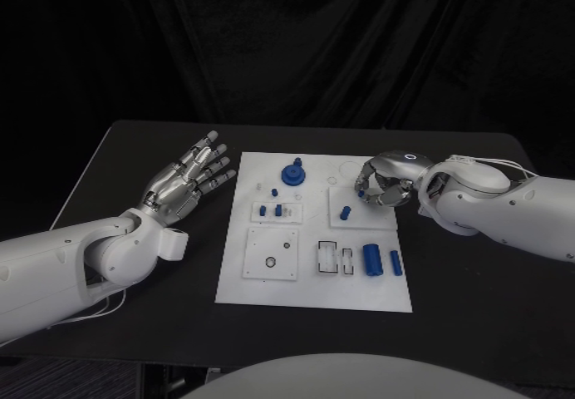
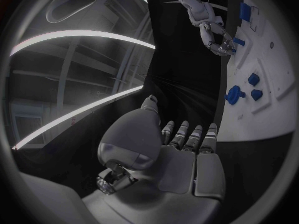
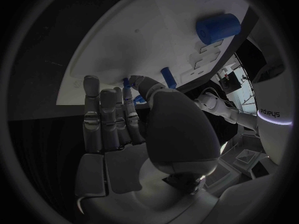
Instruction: Assemble the parts on the task board
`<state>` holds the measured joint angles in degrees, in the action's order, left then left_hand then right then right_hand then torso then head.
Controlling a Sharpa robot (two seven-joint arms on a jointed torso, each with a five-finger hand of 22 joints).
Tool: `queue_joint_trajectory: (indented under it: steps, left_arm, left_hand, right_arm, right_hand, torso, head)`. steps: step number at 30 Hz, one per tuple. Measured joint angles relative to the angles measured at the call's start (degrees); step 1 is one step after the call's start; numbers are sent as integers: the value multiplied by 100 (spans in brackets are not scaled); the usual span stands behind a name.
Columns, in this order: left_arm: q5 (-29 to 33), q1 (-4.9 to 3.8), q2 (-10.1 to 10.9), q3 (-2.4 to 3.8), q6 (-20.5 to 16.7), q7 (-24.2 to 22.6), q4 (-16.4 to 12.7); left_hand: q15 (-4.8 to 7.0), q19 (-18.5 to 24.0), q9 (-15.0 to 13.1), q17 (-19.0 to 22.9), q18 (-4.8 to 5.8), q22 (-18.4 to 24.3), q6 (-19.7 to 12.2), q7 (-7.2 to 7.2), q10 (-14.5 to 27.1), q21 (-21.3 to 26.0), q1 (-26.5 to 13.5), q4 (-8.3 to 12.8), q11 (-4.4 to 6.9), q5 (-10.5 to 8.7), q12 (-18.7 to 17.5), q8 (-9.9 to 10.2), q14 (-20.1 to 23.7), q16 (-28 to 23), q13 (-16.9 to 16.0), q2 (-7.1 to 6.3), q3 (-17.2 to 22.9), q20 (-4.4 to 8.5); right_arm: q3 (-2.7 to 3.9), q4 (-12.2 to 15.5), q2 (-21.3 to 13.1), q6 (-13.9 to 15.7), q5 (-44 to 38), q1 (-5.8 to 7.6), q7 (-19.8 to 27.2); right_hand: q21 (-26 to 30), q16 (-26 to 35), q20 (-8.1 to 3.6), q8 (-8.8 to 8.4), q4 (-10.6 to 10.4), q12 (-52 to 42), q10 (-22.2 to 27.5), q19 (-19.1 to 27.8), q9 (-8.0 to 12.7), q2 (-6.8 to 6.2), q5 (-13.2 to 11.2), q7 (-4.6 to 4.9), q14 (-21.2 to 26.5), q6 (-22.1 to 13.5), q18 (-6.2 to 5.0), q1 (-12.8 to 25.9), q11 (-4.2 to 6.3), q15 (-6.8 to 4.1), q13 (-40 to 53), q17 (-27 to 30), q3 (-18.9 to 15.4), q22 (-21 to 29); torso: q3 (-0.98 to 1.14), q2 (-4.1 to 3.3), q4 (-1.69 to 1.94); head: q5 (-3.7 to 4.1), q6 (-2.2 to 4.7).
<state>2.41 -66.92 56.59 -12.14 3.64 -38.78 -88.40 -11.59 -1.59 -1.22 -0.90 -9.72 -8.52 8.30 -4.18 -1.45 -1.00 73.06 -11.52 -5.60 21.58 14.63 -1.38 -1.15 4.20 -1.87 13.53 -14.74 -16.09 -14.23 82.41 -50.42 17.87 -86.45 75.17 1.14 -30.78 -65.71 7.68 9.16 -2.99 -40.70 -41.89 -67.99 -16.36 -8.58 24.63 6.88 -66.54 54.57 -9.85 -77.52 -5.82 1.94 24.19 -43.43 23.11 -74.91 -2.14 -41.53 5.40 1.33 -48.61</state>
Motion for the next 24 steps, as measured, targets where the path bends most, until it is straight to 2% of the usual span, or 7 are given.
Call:
queue_joint_trajectory:
  steps: [1,2,6,12,15,18,24]
  left_arm:
    - [0,0,-1,0,8,0,3]
    - [0,1,-5,0,19,0,9]
    - [1,1,-20,0,66,-1,34]
    - [1,3,-39,1,142,-2,52]
    - [1,4,-44,1,170,-2,60]
    - [1,4,-46,1,199,-2,66]
    - [2,5,-54,1,233,-2,79]
  left_hand:
    - [0,0,0,0,16,0,0,0,2,0,0,0,-36,26,0,0,0,0,0,0,0,0]
    - [-26,0,0,0,91,0,-13,13,1,0,0,26,-36,52,0,0,-1,0,0,0,6,0]
    - [-61,-20,-8,0,92,-3,70,110,6,0,197,319,-73,374,0,0,-20,23,0,-1,79,-20]
    - [-101,-20,-14,-6,92,-3,112,153,3,0,219,468,-76,520,0,0,-20,45,1,22,134,-20]
    - [-101,-20,-19,-6,92,-3,123,204,-13,0,323,710,-91,675,24,0,-20,45,1,22,209,-20]
    - [-101,-40,-19,-6,92,-3,123,203,-9,0,323,792,-95,728,24,0,-20,66,1,22,254,-40]
    - [-101,-40,-19,-6,92,-2,123,203,7,0,323,798,-111,750,23,0,-20,66,1,22,260,-40]
  right_arm:
    - [0,-4,3,0,0,-3,2]
    - [0,-9,7,1,0,-6,4]
    - [0,-27,27,1,1,-15,12]
    - [0,-44,54,3,2,-26,37]
    - [0,-52,63,3,3,-30,45]
    - [1,-62,69,3,3,-33,53]
    - [4,-78,80,1,5,-36,63]
  right_hand:
    - [0,0,0,0,15,0,-33,0,-7,0,15,0,0,0,0,0,6,0,0,0,15,0]
    - [-5,0,0,23,34,0,-40,0,-21,25,19,10,0,10,0,-25,-1,0,0,0,34,0]
    - [-23,0,-4,34,101,0,-60,-4,-62,44,43,11,22,51,0,-106,20,-22,0,23,98,0]
    - [-200,0,-51,110,190,-39,-192,-51,-161,105,19,20,-29,184,1,-167,62,-73,-3,-25,125,0]
    - [-208,0,-51,137,190,-39,-241,-51,-204,105,-57,25,-29,230,0,-167,73,-73,-21,-11,125,0]
    - [-277,0,-71,193,247,-5,-354,-71,-266,151,-95,25,-70,307,0,-213,107,-114,-60,-5,130,-2]
    - [-362,30,-127,223,329,77,-572,-103,-364,189,-99,51,-106,338,1,-251,159,-150,-134,31,130,-4]
  torso:
    - [0,0,1]
    - [0,0,2]
    - [-1,-2,8]
    - [-1,-6,8]
    - [-2,-9,8]
    - [-4,-9,8]
    - [-4,-13,2]
  head:
    - [3,-3]
    - [4,-4]
    - [16,-13]
    - [25,-22]
    - [24,-26]
    - [14,-38]
    - [-3,-54]
